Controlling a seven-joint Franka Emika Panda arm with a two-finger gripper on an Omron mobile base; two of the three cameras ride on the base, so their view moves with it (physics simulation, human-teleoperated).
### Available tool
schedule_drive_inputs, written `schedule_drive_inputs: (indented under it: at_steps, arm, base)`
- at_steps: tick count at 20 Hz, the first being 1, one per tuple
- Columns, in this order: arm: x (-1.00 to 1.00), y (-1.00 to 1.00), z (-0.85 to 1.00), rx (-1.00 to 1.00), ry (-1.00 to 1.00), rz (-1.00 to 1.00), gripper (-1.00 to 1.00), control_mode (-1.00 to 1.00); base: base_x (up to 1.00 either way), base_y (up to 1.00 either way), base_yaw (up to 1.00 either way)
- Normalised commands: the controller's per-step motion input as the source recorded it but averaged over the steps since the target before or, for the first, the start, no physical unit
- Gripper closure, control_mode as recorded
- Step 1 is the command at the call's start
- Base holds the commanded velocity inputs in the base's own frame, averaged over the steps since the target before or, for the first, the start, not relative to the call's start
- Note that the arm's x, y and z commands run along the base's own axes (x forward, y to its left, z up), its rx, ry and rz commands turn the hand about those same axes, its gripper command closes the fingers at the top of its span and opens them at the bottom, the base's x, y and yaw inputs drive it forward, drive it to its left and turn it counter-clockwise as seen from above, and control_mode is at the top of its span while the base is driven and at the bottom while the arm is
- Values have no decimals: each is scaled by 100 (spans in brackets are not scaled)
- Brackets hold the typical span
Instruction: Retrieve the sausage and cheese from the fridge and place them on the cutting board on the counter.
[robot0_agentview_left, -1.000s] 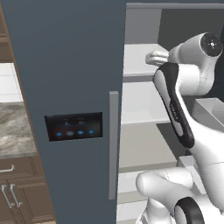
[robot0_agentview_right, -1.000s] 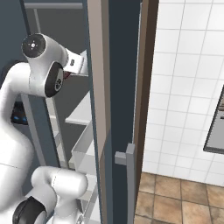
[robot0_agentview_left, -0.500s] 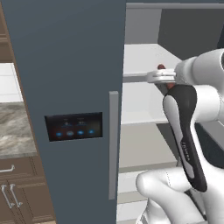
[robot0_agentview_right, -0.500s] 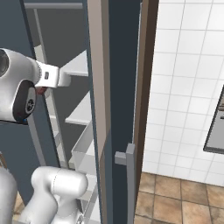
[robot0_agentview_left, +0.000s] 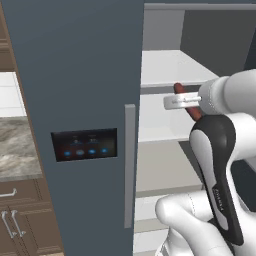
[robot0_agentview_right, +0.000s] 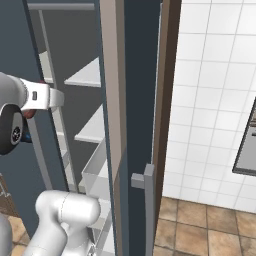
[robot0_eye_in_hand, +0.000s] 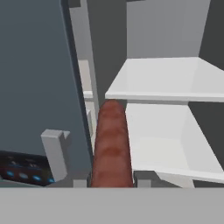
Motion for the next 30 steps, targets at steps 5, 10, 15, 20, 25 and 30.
schedule_drive_inputs:
  at_steps: [5,10,15,20,25,30]
  arm:
    - [0,0,0,0,0,0,100,-100]
    - [0,0,0,0,0,0,100,-100]
    - [0,0,0,0,0,0,100,100]
    - [0,0,0,0,0,0,100,100]
    - [0,0,0,0,0,0,100,100]
    - [0,0,0,0,0,0,100,100]
  base:
    - [0,0,0]
    - [0,0,0]
    - [-25,15,4]
    - [-62,52,12]
    - [-32,76,20]
    - [-1,85,40]
